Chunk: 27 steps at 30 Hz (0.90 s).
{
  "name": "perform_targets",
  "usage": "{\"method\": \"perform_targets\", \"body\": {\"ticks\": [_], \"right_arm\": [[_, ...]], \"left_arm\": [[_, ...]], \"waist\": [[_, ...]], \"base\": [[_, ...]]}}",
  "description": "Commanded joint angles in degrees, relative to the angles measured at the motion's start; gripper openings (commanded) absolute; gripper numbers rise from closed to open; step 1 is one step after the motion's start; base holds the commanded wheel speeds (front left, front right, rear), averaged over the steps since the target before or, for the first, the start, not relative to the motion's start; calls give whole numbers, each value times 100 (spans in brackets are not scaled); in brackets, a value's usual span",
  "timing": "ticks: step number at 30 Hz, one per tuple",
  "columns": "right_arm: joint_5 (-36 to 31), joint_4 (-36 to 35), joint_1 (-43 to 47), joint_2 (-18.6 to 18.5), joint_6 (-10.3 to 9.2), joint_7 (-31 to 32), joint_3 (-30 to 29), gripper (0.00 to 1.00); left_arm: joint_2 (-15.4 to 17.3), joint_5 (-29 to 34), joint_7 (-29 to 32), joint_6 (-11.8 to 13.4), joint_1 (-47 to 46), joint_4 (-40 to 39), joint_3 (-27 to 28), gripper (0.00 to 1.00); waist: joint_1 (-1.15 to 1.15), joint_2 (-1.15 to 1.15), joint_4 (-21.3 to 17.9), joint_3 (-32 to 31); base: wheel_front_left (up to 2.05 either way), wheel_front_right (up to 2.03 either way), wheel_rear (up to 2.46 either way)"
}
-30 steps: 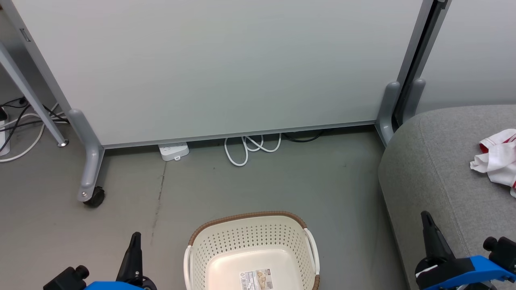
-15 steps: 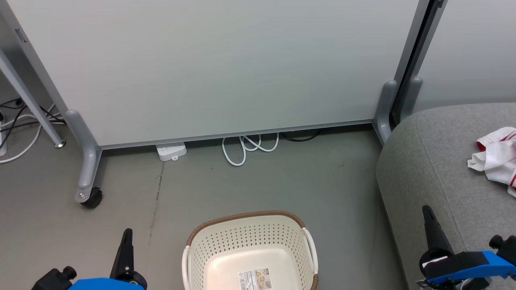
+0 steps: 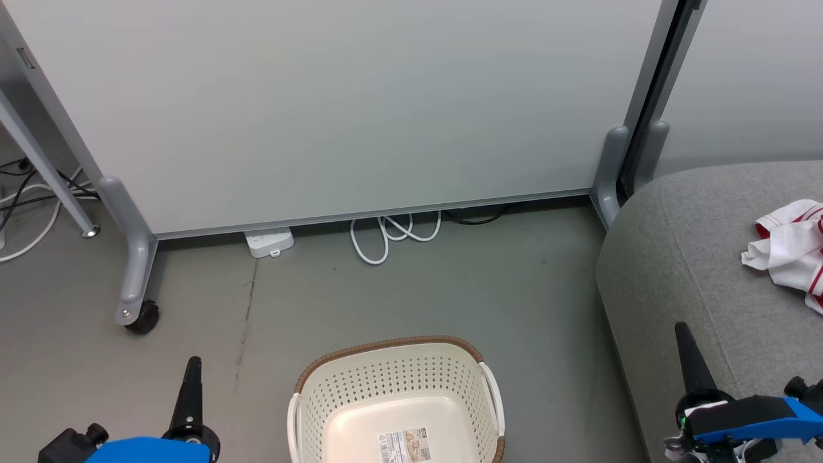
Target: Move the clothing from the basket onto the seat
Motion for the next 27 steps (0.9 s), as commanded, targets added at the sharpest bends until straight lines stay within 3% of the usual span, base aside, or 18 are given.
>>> {"method": "perform_targets", "body": {"ticks": [1, 27], "right_arm": [[181, -24, -111, 12, 0, 29, -16, 0], [1712, 113, -279, 49, 0, 187, -58, 0]], "left_arm": [[46, -141, 39, -7, -145, -89, 58, 0], [48, -1393, 411, -10, -191, -263, 309, 0]], "waist": [[0, 0, -5, 1], [0, 0, -95, 22]], "base": [[0, 0, 0], [0, 0, 0]]}}
